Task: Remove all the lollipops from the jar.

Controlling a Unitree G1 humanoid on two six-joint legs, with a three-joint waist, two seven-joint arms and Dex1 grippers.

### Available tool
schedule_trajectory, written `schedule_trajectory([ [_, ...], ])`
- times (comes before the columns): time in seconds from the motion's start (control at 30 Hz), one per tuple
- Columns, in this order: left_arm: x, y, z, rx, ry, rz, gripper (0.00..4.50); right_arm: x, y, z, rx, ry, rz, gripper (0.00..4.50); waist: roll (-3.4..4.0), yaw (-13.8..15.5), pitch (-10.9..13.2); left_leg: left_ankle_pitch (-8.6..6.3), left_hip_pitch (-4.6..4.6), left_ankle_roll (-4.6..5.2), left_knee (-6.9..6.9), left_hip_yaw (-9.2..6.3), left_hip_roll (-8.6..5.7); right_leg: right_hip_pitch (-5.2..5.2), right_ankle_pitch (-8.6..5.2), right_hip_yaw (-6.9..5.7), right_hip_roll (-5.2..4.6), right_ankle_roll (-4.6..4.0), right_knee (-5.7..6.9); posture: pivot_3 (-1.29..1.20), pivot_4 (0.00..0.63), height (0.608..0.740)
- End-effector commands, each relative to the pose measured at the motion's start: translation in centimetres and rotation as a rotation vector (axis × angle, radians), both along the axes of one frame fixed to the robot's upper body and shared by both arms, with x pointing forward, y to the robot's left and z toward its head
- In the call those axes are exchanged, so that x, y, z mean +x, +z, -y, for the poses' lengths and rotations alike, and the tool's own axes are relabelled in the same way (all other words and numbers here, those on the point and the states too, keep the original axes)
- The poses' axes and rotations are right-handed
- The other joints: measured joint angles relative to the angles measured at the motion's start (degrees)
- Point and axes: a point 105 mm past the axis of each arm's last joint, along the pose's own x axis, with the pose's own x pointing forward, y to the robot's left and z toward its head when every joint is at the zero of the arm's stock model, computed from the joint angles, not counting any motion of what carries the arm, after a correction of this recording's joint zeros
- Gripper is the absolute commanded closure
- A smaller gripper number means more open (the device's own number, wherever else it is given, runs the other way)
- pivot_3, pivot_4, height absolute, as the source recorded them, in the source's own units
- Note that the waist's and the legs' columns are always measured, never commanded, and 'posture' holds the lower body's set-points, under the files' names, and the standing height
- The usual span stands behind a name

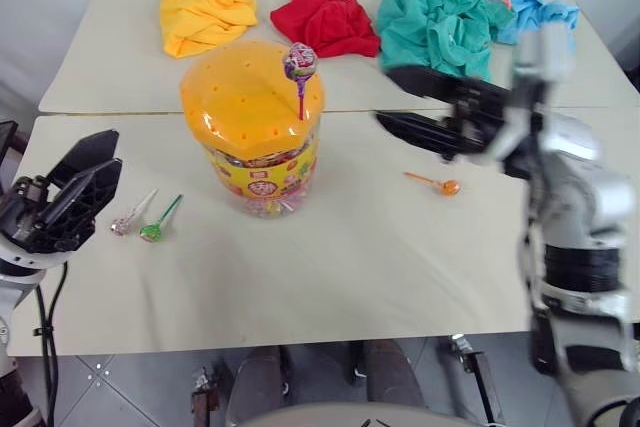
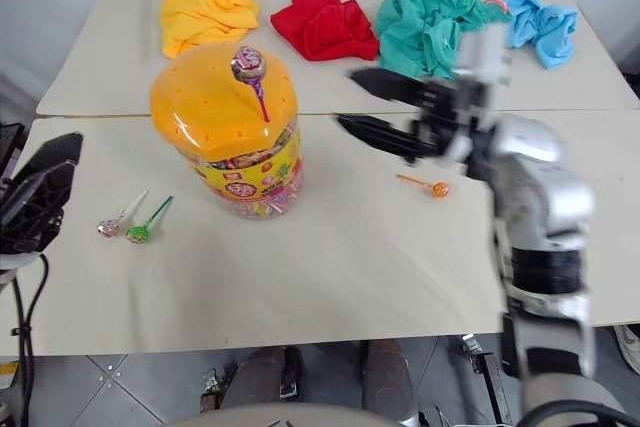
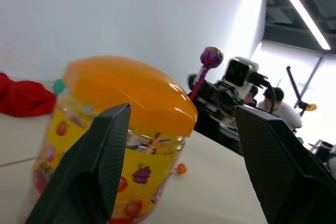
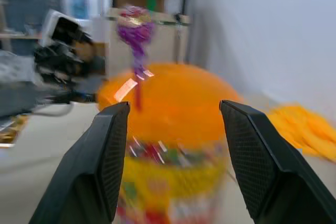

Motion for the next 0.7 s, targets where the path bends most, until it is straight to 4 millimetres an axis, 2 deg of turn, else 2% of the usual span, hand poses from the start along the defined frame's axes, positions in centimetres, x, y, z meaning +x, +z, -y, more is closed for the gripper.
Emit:
schedule_trajectory([
  [0.03, -0.7, 0.6, 0.1, 0.023, -0.010, 0.038, 1.18, -0.5, 0.9, -1.6, -0.011, 0.018, 0.053, 1.65, 0.00, 0.3, 0.0, -0.01, 0.00, -0.01, -0.01, 0.00, 0.00, 0.00, 0.00, 0.00, 0.00, 0.00, 0.00, 0.00, 0.150, 0.740],
  [0.2, -0.6, 0.8, 0.1, 0.022, 0.002, 0.049, 1.18, -1.5, 0.5, -3.1, -0.055, 0.095, 0.062, 1.65, -0.05, 0.1, 0.0, -0.03, -0.05, 0.03, 0.00, -0.03, -0.04, 0.02, 0.01, -0.03, -0.01, 0.01, -0.05, 0.00, 0.150, 0.740],
  [0.33, -0.6, 1.1, 0.4, 0.016, -0.003, 0.062, 1.18, -1.2, 0.4, -3.5, -0.061, 0.090, 0.056, 2.54, -0.05, 0.1, 0.0, -0.01, -0.01, 0.00, 0.00, 0.01, 0.01, 0.02, 0.00, -0.01, 0.04, 0.01, -0.03, 0.00, 0.150, 0.740],
  [0.53, -0.8, 1.7, 0.8, -0.016, -0.020, 0.094, 1.18, -1.2, 0.5, -3.7, -0.052, 0.109, 0.051, 4.49, -0.05, 0.0, 0.0, -0.01, 0.00, -0.01, -0.01, 0.03, 0.02, 0.00, 0.00, 0.02, 0.04, 0.01, -0.03, 0.00, 0.150, 0.740],
  [0.63, -0.9, 1.8, 0.9, -0.018, -0.026, 0.099, 1.18, -1.4, 0.7, -3.7, -0.029, 0.126, 0.049, 4.49, -0.05, -0.1, 0.0, -0.01, 0.00, -0.01, -0.01, 0.04, 0.02, 0.00, 0.00, 0.02, 0.05, 0.00, -0.03, 0.00, 0.150, 0.740],
  [0.7, -0.9, 1.9, 1.0, -0.018, -0.037, 0.106, 1.18, -1.7, 1.9, -3.3, 0.108, 0.168, 0.026, 4.49, -0.05, -0.1, 0.0, -0.01, 0.00, -0.01, -0.01, 0.05, 0.03, 0.00, 0.00, 0.02, 0.06, 0.01, -0.03, 0.00, 0.150, 0.740],
])
